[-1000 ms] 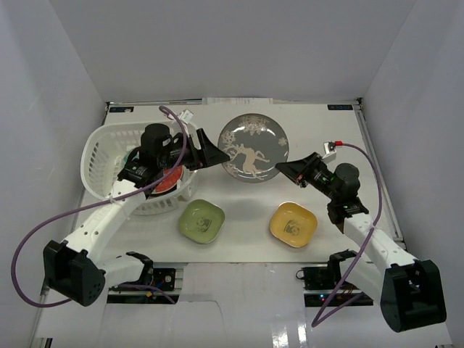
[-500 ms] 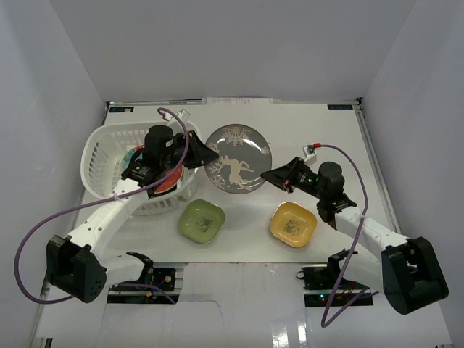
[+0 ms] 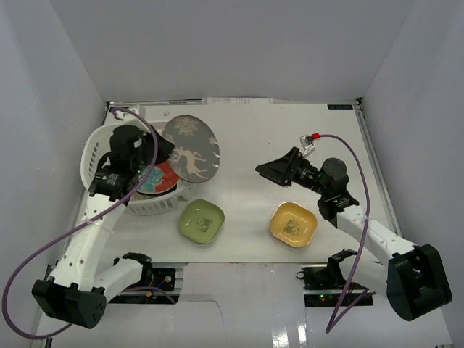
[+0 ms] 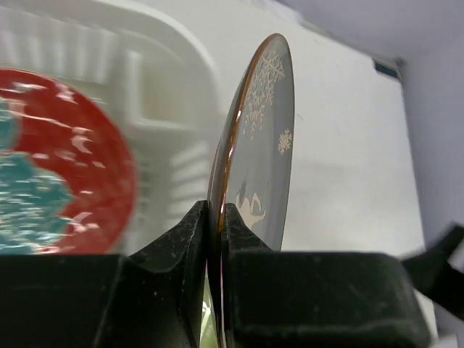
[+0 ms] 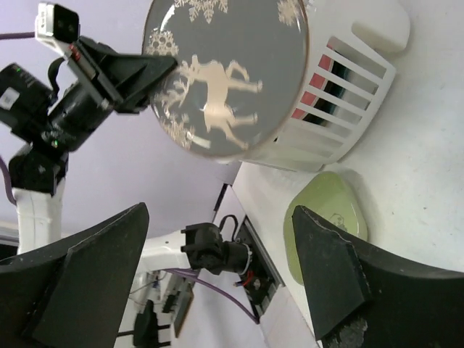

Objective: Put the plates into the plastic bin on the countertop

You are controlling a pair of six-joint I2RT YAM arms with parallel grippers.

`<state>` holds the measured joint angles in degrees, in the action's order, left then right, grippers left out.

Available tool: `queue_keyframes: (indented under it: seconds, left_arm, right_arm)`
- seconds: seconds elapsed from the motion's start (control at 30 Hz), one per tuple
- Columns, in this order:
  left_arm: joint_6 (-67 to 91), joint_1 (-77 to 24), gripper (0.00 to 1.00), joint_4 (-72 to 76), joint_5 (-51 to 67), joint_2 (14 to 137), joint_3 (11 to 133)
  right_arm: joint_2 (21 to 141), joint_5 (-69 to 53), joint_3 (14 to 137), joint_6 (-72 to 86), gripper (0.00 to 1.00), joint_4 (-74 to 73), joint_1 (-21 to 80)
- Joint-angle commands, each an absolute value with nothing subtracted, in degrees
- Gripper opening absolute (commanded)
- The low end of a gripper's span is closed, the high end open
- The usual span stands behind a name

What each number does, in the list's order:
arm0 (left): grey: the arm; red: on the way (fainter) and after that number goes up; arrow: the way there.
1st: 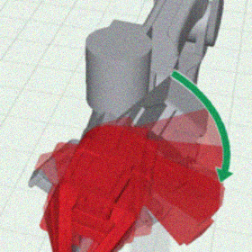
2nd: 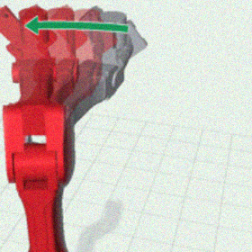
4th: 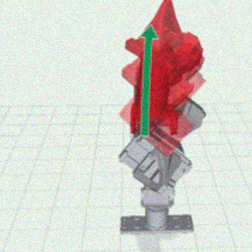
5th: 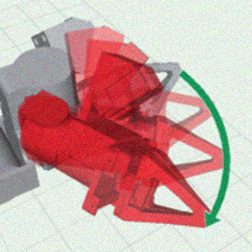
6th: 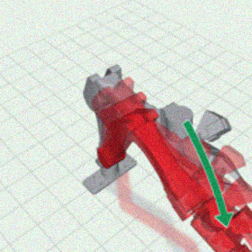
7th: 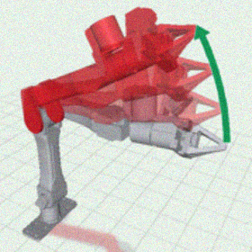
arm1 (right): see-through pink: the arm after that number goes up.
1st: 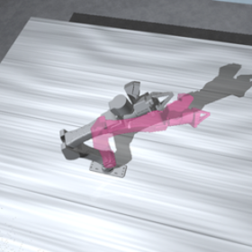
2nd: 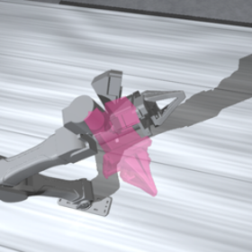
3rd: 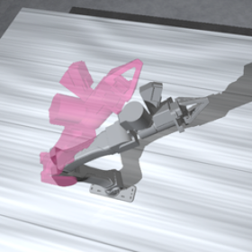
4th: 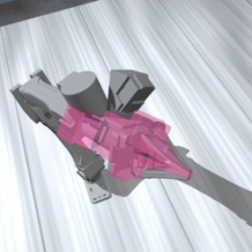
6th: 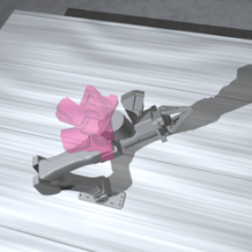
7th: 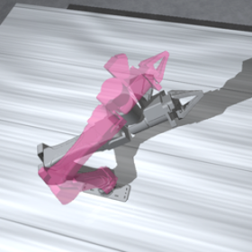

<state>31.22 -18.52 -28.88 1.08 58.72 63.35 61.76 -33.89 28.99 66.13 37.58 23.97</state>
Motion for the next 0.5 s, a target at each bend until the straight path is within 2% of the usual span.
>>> queue_keyframes:
  seconds: [0.0, 0.13, 0.47]
  left_arm:
    - [29.0, -7.0, 0.00, -30.0, -4.8, 54.8, 68.4]
    - [28.2, 3.3, 0.00, -30.2, -4.5, 53.5, 65.8]
    - [30.1, 9.3, 0.00, -25.5, -4.4, 54.8, 55.8]
  right_arm:
    - [58.9, -35.4, 31.6, 59.3, 0.86, 35.0, 23.6]
    - [57.7, -34.5, 31.7, 53.5, 0.86, 27.6, 23.6]
    - [54.2, -31.1, 31.9, 41.8, 0.83, 14.5, 23.4]
